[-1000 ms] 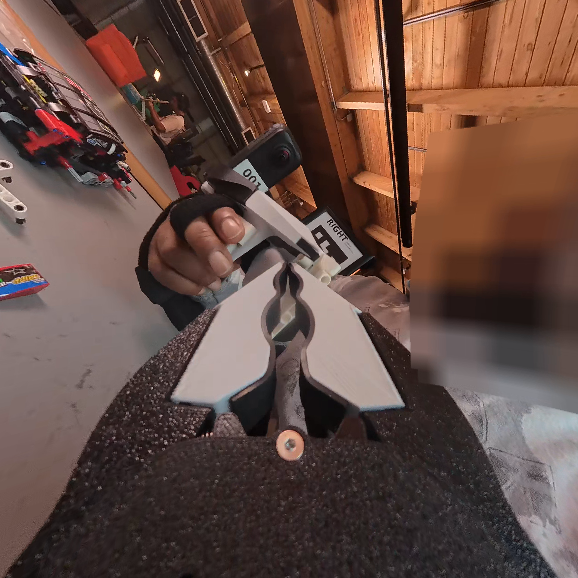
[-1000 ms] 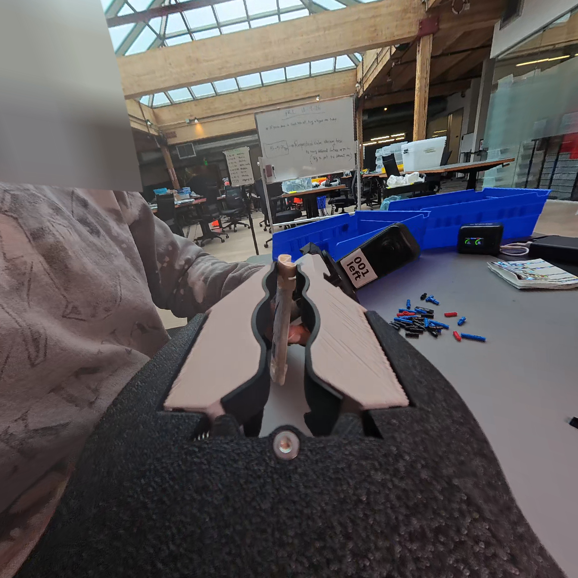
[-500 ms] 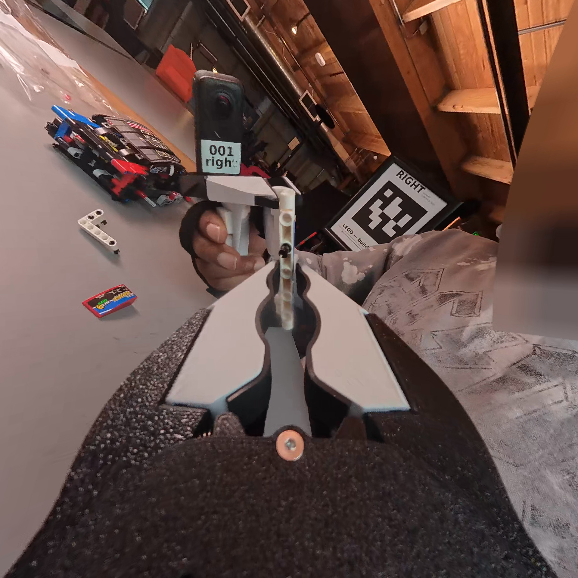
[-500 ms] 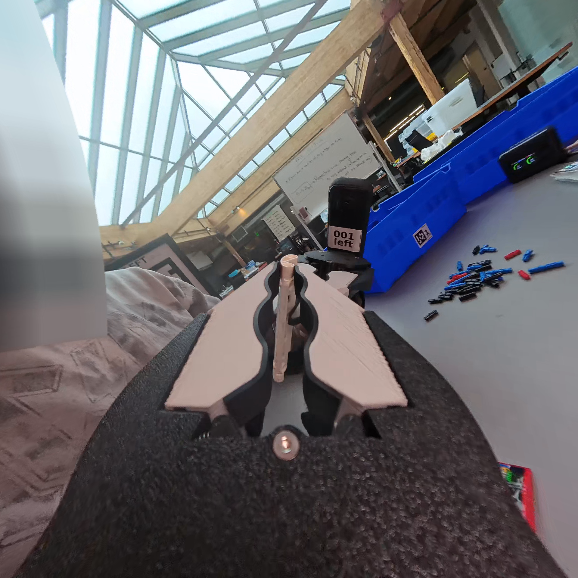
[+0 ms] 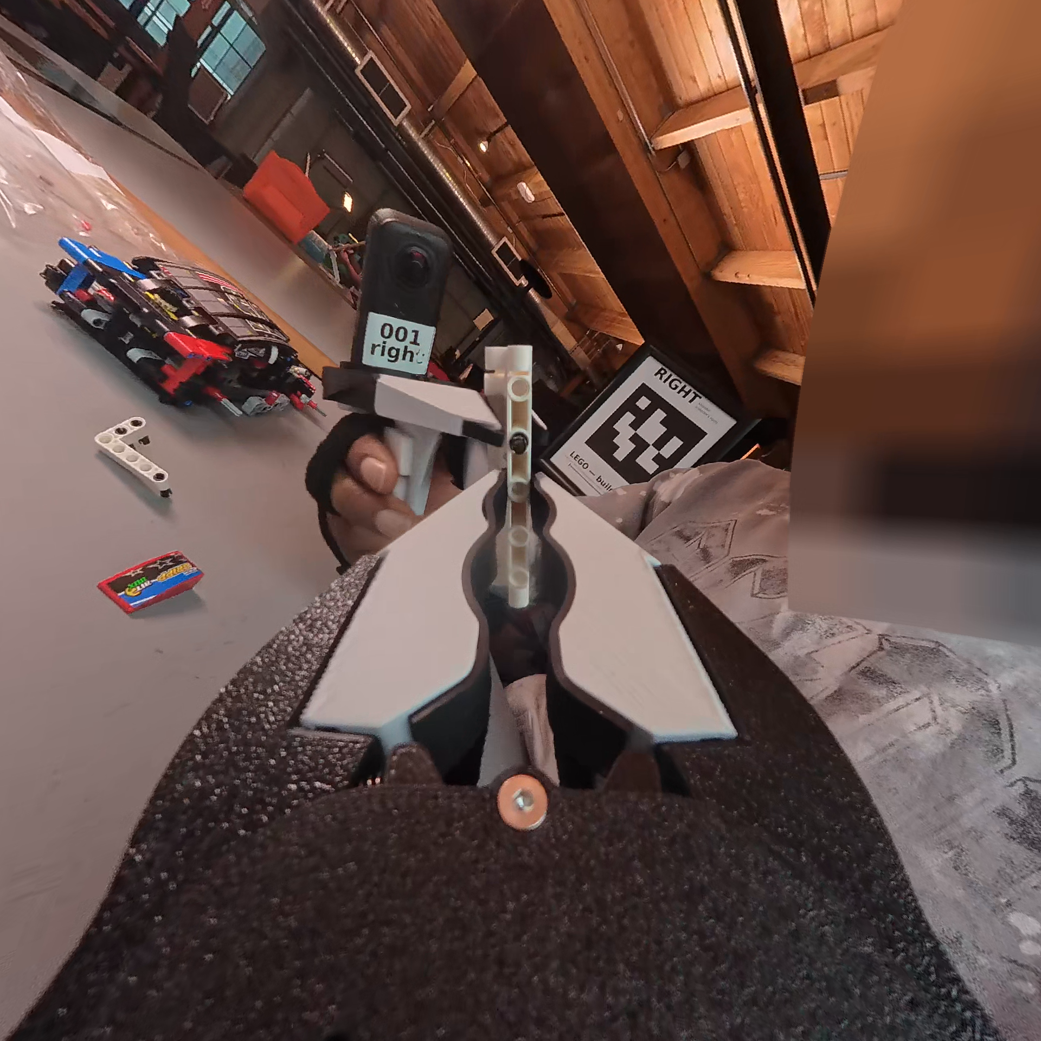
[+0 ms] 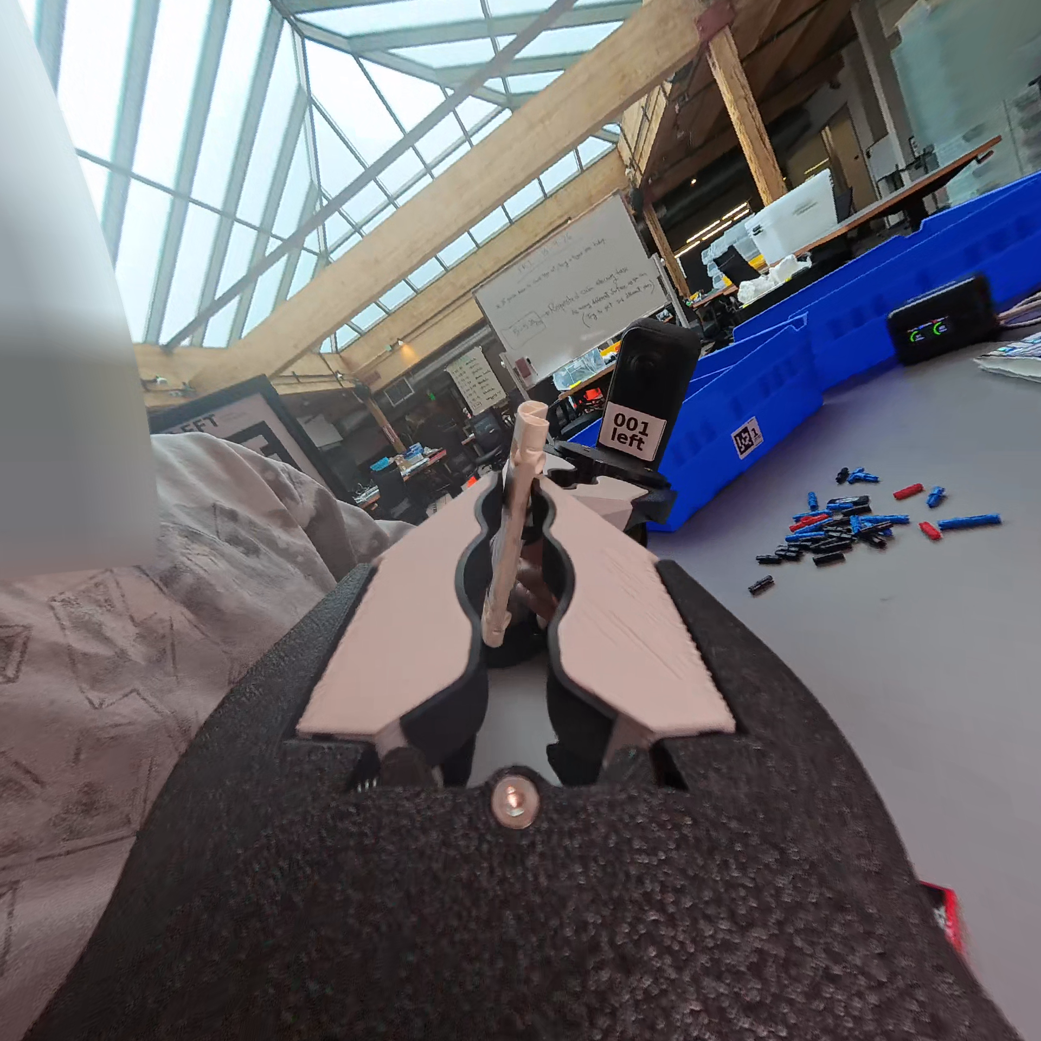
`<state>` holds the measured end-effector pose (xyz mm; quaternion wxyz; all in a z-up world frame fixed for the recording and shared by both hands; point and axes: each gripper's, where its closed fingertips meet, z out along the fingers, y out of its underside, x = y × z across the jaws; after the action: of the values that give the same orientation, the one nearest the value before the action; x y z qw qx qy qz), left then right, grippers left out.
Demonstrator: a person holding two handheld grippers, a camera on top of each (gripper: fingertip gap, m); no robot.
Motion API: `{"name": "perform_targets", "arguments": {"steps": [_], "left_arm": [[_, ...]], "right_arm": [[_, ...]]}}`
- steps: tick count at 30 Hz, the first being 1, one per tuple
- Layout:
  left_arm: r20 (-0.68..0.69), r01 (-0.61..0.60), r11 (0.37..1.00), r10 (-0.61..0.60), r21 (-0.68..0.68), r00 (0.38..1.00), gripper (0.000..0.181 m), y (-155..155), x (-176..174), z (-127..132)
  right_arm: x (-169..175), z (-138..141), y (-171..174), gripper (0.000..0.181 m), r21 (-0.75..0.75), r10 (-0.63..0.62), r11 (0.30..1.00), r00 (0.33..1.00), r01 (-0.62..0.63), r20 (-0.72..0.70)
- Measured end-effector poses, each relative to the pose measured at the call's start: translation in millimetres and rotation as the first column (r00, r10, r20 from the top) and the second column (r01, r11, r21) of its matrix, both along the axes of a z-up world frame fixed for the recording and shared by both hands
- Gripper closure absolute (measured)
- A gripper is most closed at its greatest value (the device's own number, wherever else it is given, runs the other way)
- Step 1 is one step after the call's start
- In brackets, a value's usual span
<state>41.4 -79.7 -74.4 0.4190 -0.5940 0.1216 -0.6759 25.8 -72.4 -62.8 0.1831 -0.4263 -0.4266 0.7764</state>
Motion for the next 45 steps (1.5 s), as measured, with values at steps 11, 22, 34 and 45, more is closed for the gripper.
{"name": "perform_targets", "arguments": {"steps": [11,22,34,45], "left_arm": [[-0.068,0.017,0.994,-0.010,0.111,0.998,0.171,-13.2,2.1,11.2],[-0.118,-0.013,0.994,0.026,0.111,0.993,0.175,-9.2,-2.0,6.0],[-0.141,-0.051,0.993,0.066,0.105,0.988,0.179,-4.1,-4.9,2.8],[-0.160,-0.147,0.968,0.181,0.203,0.970,0.180,-7.0,-33.8,29.1]], "right_arm": [[15.6,5.0,-18.7,0.174,0.037,0.151,0.988,0.988,-0.150,-0.042],[14.2,-3.0,-14.0,0.174,0.097,0.119,0.988,0.993,-0.118,0.000],[11.8,-8.1,-11.6,0.174,0.136,0.089,0.986,0.996,-0.091,0.017],[31.1,13.7,4.4,0.175,0.173,0.070,0.983,0.993,-0.052,-0.099]]}}
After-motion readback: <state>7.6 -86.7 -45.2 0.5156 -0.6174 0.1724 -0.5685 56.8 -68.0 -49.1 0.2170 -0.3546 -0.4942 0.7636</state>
